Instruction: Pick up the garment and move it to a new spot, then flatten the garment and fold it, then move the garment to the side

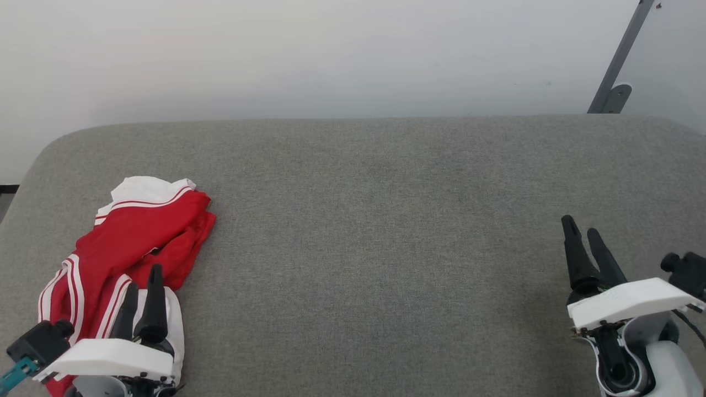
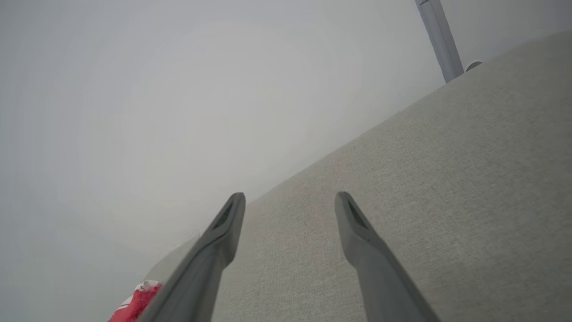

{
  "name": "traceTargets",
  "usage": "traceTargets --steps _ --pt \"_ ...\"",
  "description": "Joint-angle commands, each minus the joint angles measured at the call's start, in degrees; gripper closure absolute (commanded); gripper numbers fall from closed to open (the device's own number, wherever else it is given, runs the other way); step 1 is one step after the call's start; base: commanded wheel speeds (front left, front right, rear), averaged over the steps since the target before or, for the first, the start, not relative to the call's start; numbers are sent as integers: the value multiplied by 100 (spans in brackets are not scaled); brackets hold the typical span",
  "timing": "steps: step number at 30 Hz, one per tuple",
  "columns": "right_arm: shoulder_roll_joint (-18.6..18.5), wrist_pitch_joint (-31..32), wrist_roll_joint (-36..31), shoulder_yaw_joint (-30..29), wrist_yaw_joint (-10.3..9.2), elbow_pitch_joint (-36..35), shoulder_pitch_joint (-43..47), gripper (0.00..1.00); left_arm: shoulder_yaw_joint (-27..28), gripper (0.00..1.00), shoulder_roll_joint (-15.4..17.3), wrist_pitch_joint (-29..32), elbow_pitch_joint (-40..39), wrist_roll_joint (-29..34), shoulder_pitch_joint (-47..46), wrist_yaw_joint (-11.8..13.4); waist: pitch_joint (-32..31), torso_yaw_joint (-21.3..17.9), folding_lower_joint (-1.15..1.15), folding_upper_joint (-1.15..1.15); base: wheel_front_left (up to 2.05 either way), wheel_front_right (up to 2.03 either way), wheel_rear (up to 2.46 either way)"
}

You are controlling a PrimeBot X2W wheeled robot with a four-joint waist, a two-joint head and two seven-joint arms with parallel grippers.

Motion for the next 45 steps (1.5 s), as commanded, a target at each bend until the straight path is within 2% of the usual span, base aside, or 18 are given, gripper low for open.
traceTargets --steps 1,13,24,32,45 --pt "-70 -89 -449 33 9 -59 -171 0 4 0 91 -78 -22 312 -51 8 3 0 0 0 0 0 0" --pt "-23 -286 -2005 -38 10 57 -232 0 42 0 150 -275 179 1139 14 9 19 -20 0 0 0 0 0" --pt "101 -466 -3075 -239 10 109 -308 0 59 0 211 -457 177 1813 97 8 56 -44 0 0 0 0 0" --pt "163 -587 -3617 -379 10 125 -301 0 43 0 245 -571 242 2183 90 8 124 -32 0 0 0 0 0" --pt "190 -763 -4106 -469 11 43 -183 0 -67 0 354 -748 288 2490 64 8 179 2 0 0 0 0 0"
